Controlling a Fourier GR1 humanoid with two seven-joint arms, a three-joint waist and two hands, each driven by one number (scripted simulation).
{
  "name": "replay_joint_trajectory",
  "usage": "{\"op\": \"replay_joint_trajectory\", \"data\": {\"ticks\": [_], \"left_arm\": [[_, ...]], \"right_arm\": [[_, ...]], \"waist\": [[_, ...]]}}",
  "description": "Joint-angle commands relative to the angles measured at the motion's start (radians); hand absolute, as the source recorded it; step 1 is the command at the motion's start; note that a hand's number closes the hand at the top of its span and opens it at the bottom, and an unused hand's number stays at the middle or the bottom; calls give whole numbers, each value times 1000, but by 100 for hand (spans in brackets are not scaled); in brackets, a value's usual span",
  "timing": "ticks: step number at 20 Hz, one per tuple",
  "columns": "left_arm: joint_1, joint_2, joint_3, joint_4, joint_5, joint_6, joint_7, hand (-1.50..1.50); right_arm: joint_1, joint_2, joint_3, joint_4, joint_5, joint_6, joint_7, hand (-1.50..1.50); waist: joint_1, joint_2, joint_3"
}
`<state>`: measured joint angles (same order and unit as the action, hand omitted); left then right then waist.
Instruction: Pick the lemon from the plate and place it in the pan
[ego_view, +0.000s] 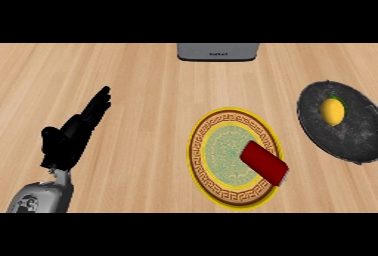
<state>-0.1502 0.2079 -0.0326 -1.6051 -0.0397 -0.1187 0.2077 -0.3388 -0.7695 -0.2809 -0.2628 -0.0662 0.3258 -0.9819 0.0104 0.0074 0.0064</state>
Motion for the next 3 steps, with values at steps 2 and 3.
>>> {"op": "replay_joint_trajectory", "data": {"ticks": [2,3], "left_arm": [[24,-2,11,15,-4,4,-22,0],[3,-8,-3,14,-11,3,-5,0]], "right_arm": [[96,25,-7,-11,-7,130,-235,-150],[85,14,-9,-14,-7,123,-224,-150]], "waist": [[-5,-2,-1],[-4,-1,0]]}}
